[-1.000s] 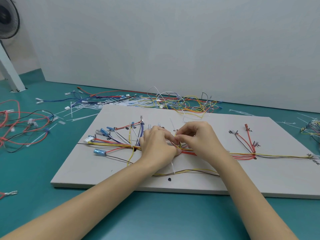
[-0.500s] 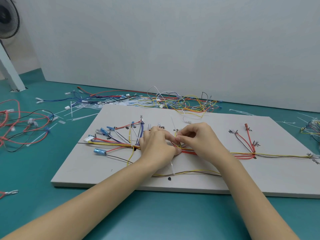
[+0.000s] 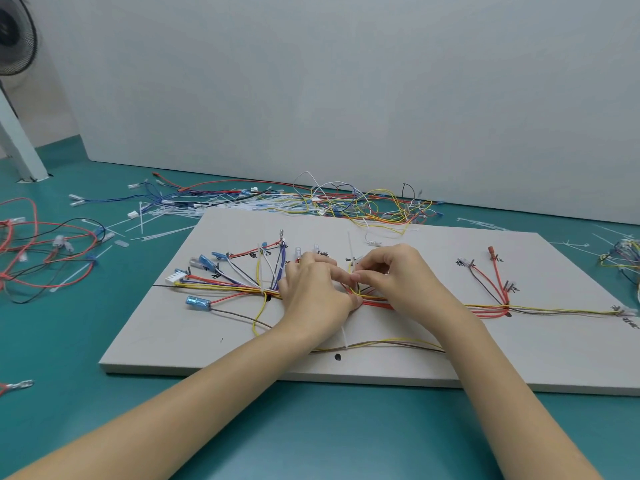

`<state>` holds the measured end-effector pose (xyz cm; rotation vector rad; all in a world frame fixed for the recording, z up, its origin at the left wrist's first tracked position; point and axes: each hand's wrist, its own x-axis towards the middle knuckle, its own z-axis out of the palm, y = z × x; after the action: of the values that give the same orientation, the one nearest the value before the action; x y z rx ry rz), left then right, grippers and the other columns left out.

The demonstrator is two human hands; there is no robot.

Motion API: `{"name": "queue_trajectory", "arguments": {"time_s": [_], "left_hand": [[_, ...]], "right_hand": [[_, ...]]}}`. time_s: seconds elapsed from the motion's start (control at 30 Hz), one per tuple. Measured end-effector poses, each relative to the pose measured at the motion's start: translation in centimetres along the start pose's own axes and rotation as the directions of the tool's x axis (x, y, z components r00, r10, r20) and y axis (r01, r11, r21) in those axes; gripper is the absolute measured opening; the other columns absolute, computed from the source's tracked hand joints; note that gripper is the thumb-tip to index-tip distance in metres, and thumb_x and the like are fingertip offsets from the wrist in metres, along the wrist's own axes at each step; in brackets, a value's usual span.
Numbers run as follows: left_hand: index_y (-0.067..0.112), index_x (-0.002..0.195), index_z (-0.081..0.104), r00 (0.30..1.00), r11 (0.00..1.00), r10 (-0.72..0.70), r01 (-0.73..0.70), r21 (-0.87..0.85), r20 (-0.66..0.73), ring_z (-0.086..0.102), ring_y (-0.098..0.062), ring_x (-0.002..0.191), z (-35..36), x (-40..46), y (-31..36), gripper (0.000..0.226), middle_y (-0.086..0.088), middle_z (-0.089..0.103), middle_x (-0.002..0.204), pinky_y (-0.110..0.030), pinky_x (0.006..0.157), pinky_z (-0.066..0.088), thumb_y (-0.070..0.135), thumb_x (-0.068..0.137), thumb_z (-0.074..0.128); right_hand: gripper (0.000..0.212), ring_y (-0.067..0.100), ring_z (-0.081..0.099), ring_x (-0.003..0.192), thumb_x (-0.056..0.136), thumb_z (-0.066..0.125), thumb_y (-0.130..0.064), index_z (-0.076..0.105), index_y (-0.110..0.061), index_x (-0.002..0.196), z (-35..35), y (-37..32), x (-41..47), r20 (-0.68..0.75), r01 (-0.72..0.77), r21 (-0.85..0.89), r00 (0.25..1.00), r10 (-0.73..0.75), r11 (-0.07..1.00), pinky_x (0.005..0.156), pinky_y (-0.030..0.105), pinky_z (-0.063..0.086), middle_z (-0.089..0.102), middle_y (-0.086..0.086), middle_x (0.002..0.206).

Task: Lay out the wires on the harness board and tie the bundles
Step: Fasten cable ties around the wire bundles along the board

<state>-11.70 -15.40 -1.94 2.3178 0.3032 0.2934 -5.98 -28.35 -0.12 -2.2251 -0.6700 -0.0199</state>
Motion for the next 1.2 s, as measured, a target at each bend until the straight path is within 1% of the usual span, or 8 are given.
{"name": "queue_trajectory", "arguments": {"time_s": [0.2, 0.33, 0.57, 0.67, 0.77, 0.9, 1.1, 1.2], "left_hand": [[0.042, 0.084, 0.07, 1.0, 0.998, -0.013, 0.014, -0.063, 0.01, 0.033, -0.012, 0.119, -0.2, 0.0, 0.0, 0.017, 0.016, 0.048, 0.117, -0.022, 0.081, 0.015, 0.029, 0.075, 0.078], [0.038, 0.086, 0.071, 0.999, 0.996, -0.03, 0.033, -0.081, 0.035, 0.033, -0.012, 0.12, -0.3, 0.1, -0.1, 0.019, 0.018, 0.048, 0.115, -0.023, 0.082, 0.016, 0.022, 0.076, 0.074], [0.035, 0.096, 0.074, 0.995, 0.998, -0.034, 0.038, -0.045, 0.095, 0.035, -0.019, 0.123, -0.9, 0.2, 0.1, 0.025, 0.01, 0.054, 0.125, -0.027, 0.088, 0.021, 0.02, 0.077, 0.071], [0.033, 0.095, 0.075, 0.991, 0.997, -0.042, 0.051, -0.062, 0.128, 0.035, -0.021, 0.122, -1.1, 0.3, 0.2, 0.023, 0.006, 0.056, 0.122, -0.029, 0.087, 0.023, 0.02, 0.077, 0.071], [0.033, 0.096, 0.075, 0.99, 0.997, -0.039, 0.048, -0.062, 0.135, 0.035, -0.022, 0.122, -1.2, 0.3, 0.2, 0.023, 0.005, 0.057, 0.122, -0.03, 0.087, 0.024, 0.02, 0.077, 0.071], [0.035, 0.099, 0.074, 0.988, 1.0, -0.016, 0.02, -0.025, 0.153, 0.034, -0.023, 0.126, -1.4, 0.2, 0.1, 0.023, 0.004, 0.055, 0.125, -0.032, 0.094, 0.028, 0.023, 0.079, 0.071], [0.039, 0.102, 0.07, 0.989, 0.995, 0.05, -0.062, 0.082, 0.141, 0.032, -0.022, 0.128, -1.3, 0.2, 0.1, 0.02, 0.003, 0.049, 0.126, -0.031, 0.094, 0.025, 0.03, 0.083, 0.07], [0.039, 0.101, 0.07, 0.987, 0.994, 0.06, -0.073, 0.086, 0.149, 0.032, -0.022, 0.128, -1.3, 0.4, 0.0, 0.02, 0.003, 0.05, 0.125, -0.03, 0.092, 0.024, 0.03, 0.083, 0.07]], "right_hand": [[0.012, 0.016, 0.052, 0.067, 0.085, 0.068, -0.01, 0.071, -0.015, 0.074, -0.6, -1.2, 0.8, 0.116, 0.025, -0.268, 0.993, 0.006, 0.963, 0.057, 0.026, 0.037, 0.058, -0.005, 0.066], [0.009, 0.02, 0.053, 0.068, 0.085, 0.067, -0.011, 0.073, -0.012, 0.079, -0.9, -1.8, 1.1, 0.173, 0.009, -0.32, 0.984, 0.049, 0.947, 0.057, 0.028, 0.038, 0.066, 0.008, 0.077], [0.008, 0.022, 0.059, 0.071, 0.083, 0.071, -0.011, 0.073, -0.013, 0.076, -1.2, -2.0, 1.3, 0.208, -0.013, -0.274, 0.975, 0.072, 0.962, 0.065, 0.031, 0.047, 0.07, 0.014, 0.08], [0.019, 0.013, 0.054, 0.061, 0.08, 0.072, -0.008, 0.069, -0.02, 0.066, -1.1, -1.4, 0.9, 0.215, -0.017, -0.188, 0.975, 0.058, 0.982, 0.062, 0.03, 0.046, 0.067, 0.002, 0.066], [0.027, -0.001, 0.044, 0.048, 0.08, 0.073, -0.006, 0.066, -0.025, 0.061, -1.0, -0.9, 0.5, 0.187, -0.028, -0.131, 0.981, 0.053, 0.991, 0.049, 0.015, 0.032, 0.055, -0.017, 0.047], [0.023, -0.007, 0.048, 0.049, 0.079, 0.073, -0.004, 0.069, -0.022, 0.066, -0.9, -0.8, 0.4, 0.166, 0.008, -0.117, 0.986, 0.011, 0.993, 0.049, 0.008, 0.034, 0.053, -0.026, 0.045], [0.025, -0.002, 0.048, 0.048, 0.086, 0.07, -0.016, 0.069, -0.024, 0.062, -0.5, -0.2, -0.2, 0.125, 0.022, -0.018, 0.992, -0.019, 1.0, 0.049, 0.01, 0.033, 0.06, -0.017, 0.051], [0.022, 0.0, 0.049, 0.051, 0.085, 0.072, -0.017, 0.071, -0.023, 0.063, -0.4, -0.1, -0.2, 0.102, 0.023, -0.01, 0.995, -0.022, 1.0, 0.053, 0.018, 0.037, 0.064, -0.007, 0.056]]}}
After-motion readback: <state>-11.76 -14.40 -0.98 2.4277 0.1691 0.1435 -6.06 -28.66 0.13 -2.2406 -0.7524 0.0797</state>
